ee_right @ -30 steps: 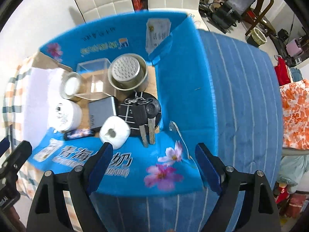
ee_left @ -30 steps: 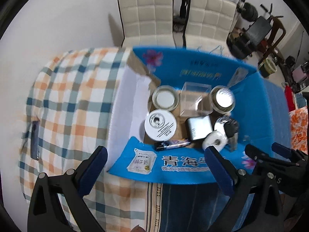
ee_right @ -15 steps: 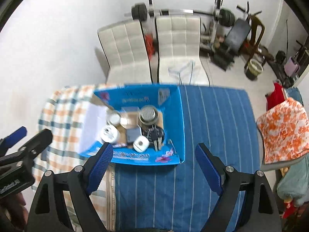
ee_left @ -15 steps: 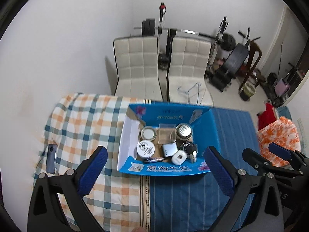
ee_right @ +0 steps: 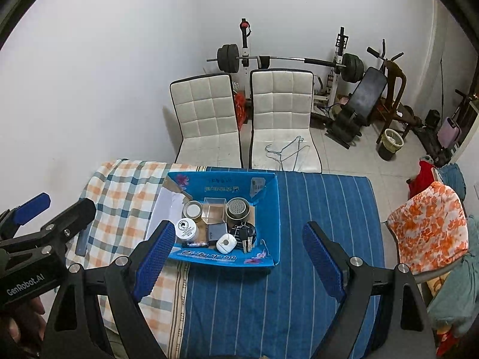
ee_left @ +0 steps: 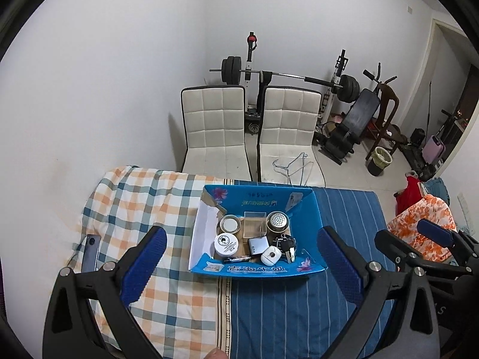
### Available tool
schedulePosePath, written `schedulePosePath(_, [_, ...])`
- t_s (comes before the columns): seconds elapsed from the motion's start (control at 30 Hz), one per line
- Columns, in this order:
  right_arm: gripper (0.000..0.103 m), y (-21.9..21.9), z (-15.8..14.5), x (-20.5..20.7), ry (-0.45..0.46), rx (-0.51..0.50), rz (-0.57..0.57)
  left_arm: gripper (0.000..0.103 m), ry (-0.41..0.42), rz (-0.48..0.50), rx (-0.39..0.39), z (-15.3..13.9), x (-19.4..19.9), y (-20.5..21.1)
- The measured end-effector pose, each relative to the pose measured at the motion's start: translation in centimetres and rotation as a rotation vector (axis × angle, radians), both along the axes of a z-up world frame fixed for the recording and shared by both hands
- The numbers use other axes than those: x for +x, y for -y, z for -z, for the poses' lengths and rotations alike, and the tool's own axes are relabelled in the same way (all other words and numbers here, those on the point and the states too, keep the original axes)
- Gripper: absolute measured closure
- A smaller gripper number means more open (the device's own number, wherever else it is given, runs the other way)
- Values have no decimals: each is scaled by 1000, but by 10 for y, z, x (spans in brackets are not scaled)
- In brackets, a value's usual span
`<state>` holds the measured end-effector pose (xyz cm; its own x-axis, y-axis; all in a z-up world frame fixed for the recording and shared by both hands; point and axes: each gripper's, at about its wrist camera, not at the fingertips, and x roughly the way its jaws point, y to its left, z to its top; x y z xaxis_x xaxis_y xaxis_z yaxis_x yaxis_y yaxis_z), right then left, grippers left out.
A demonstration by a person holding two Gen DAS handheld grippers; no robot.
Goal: Organize rigid objects
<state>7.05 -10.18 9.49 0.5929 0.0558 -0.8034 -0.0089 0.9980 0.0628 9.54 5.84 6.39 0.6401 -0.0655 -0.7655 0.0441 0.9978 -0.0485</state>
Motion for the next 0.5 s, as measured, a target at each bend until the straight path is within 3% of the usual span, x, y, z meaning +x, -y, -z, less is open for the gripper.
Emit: schedulePosePath(0.5, [14, 11, 18, 4, -30, -10, 48, 0, 2, -12, 11, 2, -3, -2])
